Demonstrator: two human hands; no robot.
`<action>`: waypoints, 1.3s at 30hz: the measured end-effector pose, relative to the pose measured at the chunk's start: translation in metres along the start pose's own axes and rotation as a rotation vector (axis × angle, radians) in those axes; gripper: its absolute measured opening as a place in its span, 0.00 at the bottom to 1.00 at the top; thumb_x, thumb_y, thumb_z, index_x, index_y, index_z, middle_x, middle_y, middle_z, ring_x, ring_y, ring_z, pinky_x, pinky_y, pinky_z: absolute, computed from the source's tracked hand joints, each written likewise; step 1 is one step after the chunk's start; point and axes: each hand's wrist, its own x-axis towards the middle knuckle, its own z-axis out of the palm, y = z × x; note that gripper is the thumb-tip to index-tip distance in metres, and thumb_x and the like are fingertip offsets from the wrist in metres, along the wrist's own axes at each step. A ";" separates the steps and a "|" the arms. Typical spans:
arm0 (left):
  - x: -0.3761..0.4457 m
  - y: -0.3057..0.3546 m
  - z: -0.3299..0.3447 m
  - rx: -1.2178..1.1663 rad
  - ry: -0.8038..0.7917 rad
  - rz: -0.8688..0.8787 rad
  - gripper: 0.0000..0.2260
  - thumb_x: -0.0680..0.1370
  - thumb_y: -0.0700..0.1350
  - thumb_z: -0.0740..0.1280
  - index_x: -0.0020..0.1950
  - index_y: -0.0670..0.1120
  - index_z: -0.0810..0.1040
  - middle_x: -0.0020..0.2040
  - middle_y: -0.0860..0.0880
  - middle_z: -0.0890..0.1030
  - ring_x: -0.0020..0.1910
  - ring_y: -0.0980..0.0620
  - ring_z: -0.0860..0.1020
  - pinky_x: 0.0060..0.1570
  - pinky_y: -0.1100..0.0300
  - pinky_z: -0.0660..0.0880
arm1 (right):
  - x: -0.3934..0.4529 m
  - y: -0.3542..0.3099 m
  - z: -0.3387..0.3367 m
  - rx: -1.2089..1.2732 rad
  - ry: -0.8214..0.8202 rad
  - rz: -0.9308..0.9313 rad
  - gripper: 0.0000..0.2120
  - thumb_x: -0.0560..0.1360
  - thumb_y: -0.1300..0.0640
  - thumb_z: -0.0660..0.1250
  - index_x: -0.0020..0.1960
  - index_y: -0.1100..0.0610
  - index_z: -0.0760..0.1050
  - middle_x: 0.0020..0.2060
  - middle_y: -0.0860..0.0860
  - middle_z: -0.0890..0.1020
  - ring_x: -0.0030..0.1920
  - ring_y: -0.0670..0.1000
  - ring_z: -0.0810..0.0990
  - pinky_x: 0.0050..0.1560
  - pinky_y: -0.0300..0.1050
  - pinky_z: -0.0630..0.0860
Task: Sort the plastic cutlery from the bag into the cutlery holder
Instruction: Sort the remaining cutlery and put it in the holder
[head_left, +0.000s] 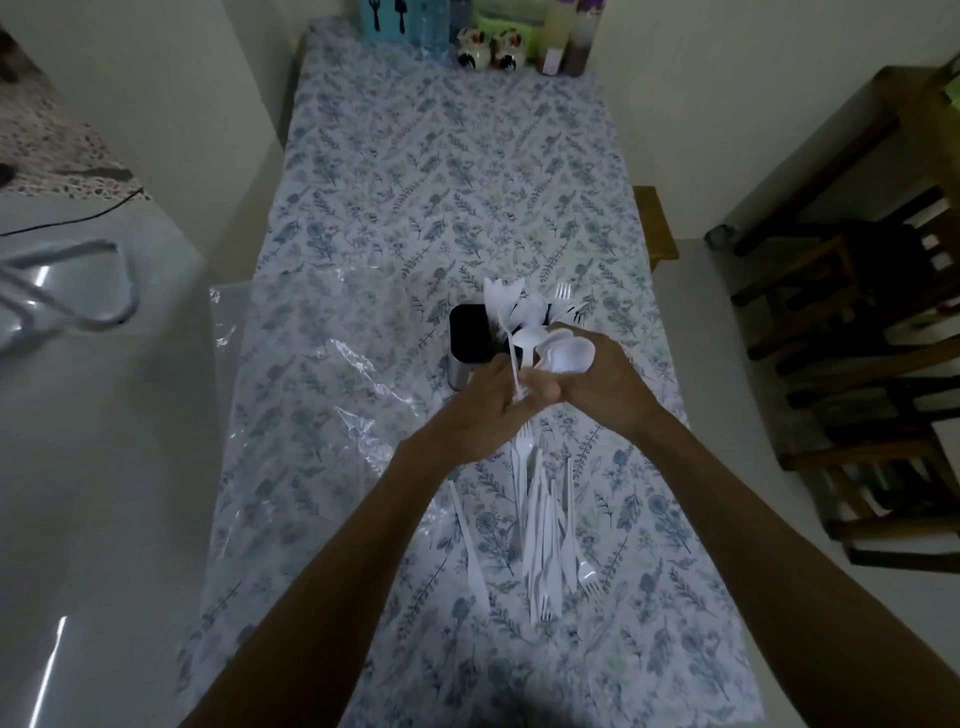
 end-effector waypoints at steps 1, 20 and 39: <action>-0.005 0.001 0.003 -0.028 0.021 -0.014 0.25 0.85 0.61 0.54 0.73 0.45 0.71 0.69 0.47 0.77 0.70 0.53 0.73 0.71 0.51 0.70 | -0.004 0.001 0.001 -0.014 -0.026 0.008 0.09 0.68 0.55 0.77 0.43 0.46 0.79 0.39 0.46 0.84 0.41 0.47 0.84 0.44 0.46 0.82; -0.056 0.045 0.044 0.186 -0.120 -0.139 0.25 0.88 0.50 0.51 0.84 0.49 0.47 0.46 0.47 0.78 0.36 0.58 0.76 0.42 0.66 0.73 | -0.081 -0.010 -0.036 0.299 -0.230 0.097 0.15 0.75 0.61 0.76 0.60 0.63 0.82 0.51 0.60 0.87 0.53 0.58 0.86 0.49 0.53 0.85; -0.078 0.019 0.084 0.411 0.143 -0.013 0.27 0.87 0.50 0.50 0.81 0.37 0.54 0.64 0.36 0.79 0.52 0.45 0.83 0.51 0.54 0.81 | -0.089 0.010 0.000 0.233 0.071 0.246 0.13 0.67 0.57 0.82 0.47 0.62 0.85 0.39 0.58 0.88 0.42 0.59 0.88 0.47 0.64 0.85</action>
